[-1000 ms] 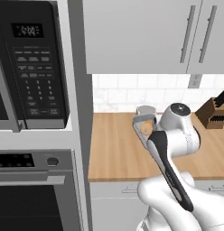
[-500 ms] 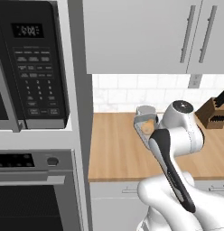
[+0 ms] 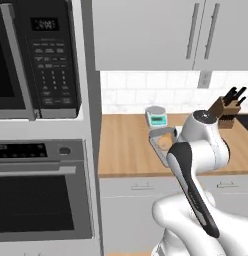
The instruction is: Take the meat container that has the chicken drumstick and place it on the second highest rack of the freezer. Then take the vegetable container that has the bell pepper and squash and place it on the highest rack of the freezer.
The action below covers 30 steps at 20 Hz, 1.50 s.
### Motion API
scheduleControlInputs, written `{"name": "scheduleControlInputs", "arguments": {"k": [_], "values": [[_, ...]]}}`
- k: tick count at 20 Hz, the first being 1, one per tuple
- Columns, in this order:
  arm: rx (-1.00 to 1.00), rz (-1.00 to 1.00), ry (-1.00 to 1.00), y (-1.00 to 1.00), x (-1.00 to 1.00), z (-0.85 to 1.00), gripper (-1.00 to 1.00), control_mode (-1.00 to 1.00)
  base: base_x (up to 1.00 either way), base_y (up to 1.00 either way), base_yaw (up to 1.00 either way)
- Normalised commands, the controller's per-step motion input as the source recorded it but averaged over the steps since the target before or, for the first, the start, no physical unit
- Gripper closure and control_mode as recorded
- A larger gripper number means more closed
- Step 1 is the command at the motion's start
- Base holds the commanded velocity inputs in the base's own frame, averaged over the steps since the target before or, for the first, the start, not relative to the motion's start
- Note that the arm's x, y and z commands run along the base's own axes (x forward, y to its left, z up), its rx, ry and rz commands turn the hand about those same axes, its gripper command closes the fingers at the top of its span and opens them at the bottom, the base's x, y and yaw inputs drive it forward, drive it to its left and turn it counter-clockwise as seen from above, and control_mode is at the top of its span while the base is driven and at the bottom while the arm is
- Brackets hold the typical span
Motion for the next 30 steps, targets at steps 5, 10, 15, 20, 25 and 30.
{"name": "scheduleControlInputs", "arguments": {"k": [5, 10, 15, 20, 25, 30], "values": [[0.0, 0.0, 0.0, 0.0, 0.0, 0.0, 1.0, 1.0, -0.84, 0.19, -0.36], [0.0, 0.0, 0.0, 0.0, 0.0, 0.0, 1.0, 1.0, -0.61, 0.5, -0.5], [0.0, 0.0, 0.0, 0.0, 0.0, 0.0, 1.0, 1.0, -0.44, 0.95, -0.37], [0.0, 0.0, 0.0, 0.0, 0.0, 0.0, 1.0, 1.0, -0.82, 0.9, -0.11], [0.0, 0.0, 0.0, 0.0, 0.0, 0.0, 1.0, 1.0, -0.58, 0.96, -0.01], [0.0, 0.0, 0.0, 0.0, 0.0, 0.0, 1.0, 1.0, -0.38, 1.0, 0.19]]}}
